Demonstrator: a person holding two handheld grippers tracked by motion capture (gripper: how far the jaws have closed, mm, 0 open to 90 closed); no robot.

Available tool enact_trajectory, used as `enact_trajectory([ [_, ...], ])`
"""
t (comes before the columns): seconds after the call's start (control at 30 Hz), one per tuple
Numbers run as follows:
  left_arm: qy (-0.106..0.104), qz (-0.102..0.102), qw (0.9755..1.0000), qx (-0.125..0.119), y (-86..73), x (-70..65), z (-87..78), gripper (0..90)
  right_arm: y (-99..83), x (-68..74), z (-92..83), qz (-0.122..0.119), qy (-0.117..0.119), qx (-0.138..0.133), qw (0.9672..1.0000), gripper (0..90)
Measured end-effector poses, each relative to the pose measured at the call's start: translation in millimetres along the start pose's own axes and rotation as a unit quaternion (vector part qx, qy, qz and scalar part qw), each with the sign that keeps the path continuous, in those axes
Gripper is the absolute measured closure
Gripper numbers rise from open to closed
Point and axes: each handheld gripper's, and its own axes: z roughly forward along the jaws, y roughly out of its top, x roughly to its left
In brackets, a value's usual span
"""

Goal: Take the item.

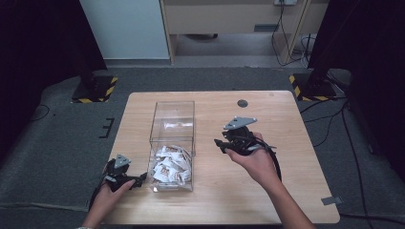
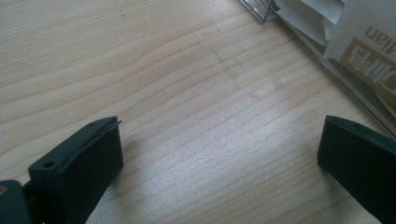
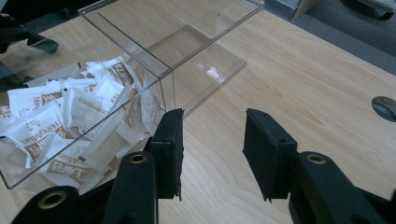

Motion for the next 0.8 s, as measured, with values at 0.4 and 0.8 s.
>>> enact_trajectory([
  [0.4, 0.000, 0.000, 1.0000, 0.000, 0.0, 0.0, 0.0, 0.0, 14.4, 4.3, 3.6, -0.004, 0.019, -0.008, 0.9998, 64.9],
  [0.8, 0.000, 0.000, 1.0000, 0.000, 0.0, 0.0, 0.0, 0.0, 31.3, 14.6, 8.1, -0.014, 0.032, -0.012, 0.9993, 66.1],
])
